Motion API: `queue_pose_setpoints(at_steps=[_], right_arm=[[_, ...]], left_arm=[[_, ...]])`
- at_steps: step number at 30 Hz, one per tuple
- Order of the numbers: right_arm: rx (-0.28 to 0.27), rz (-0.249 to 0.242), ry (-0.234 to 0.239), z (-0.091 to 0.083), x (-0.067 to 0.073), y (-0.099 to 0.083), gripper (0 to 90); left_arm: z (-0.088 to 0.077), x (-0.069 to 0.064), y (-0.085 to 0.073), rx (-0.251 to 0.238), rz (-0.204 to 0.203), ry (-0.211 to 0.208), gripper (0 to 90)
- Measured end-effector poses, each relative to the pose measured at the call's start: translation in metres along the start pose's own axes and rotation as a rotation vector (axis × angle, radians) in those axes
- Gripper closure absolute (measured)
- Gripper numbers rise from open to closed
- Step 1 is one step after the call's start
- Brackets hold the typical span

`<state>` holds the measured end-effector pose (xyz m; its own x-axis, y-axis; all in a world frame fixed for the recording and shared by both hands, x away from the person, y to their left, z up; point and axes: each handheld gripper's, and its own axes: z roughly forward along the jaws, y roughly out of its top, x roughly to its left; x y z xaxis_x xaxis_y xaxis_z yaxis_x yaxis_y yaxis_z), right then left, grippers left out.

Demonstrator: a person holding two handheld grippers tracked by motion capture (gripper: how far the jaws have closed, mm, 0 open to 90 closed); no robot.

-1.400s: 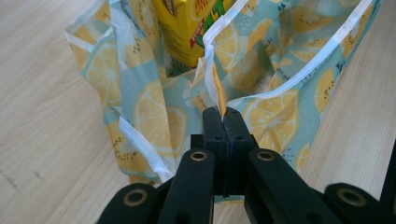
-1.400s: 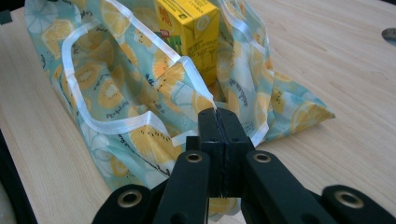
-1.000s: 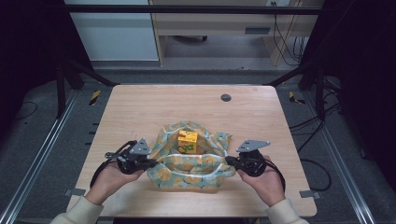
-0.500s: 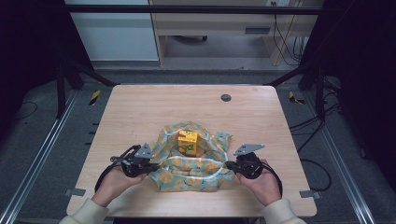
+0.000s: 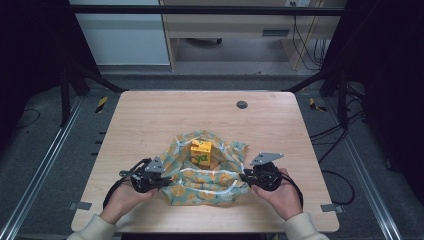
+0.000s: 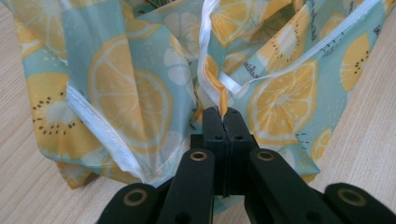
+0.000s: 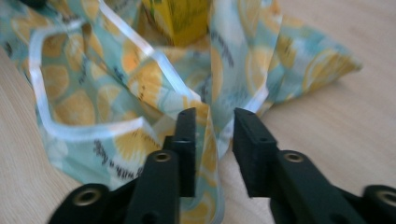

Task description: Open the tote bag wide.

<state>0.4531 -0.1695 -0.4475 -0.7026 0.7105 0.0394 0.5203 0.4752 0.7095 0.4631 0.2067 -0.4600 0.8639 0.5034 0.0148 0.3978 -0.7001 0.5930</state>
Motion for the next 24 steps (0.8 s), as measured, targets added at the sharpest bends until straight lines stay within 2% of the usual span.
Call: queue_pose_setpoints(at_steps=[1,3,6,9,12,17,19,21,22,24], right_arm=[[-0.022,-0.015,-0.011,-0.008,0.002,0.010,62.2],[-0.028,-0.017,-0.016,-0.010,0.002,0.014,59.7],[-0.044,-0.029,-0.032,-0.015,0.001,0.029,53.0],[-0.048,-0.037,-0.050,-0.014,-0.001,0.043,50.1],[-0.034,-0.050,-0.061,-0.004,-0.004,0.053,49.0],[-0.010,-0.044,-0.070,0.019,-0.012,0.063,43.4],[0.000,-0.039,-0.059,0.027,-0.014,0.064,40.5],[0.033,-0.048,-0.041,0.037,-0.015,0.065,37.7],[0.071,-0.049,-0.046,0.045,-0.015,0.065,37.0],[0.080,-0.051,-0.044,0.049,-0.017,0.065,37.1]], left_arm=[[0.000,0.000,0.000,0.002,0.002,-0.001,90.0],[0.000,-0.001,0.000,-0.001,0.002,-0.004,90.0],[0.000,-0.001,0.000,-0.001,0.004,-0.005,90.0],[-0.001,0.000,0.000,0.000,0.003,-0.008,90.0],[-0.001,0.000,-0.001,-0.005,0.001,-0.007,90.0],[-0.001,-0.001,0.000,-0.004,0.005,-0.006,90.0],[-0.002,-0.001,0.000,-0.006,0.005,-0.005,90.0],[-0.002,0.000,0.000,-0.007,0.003,-0.004,90.0],[-0.002,0.000,0.000,-0.007,0.003,-0.004,90.0],[-0.002,0.000,0.000,-0.008,0.001,-0.006,90.0]])
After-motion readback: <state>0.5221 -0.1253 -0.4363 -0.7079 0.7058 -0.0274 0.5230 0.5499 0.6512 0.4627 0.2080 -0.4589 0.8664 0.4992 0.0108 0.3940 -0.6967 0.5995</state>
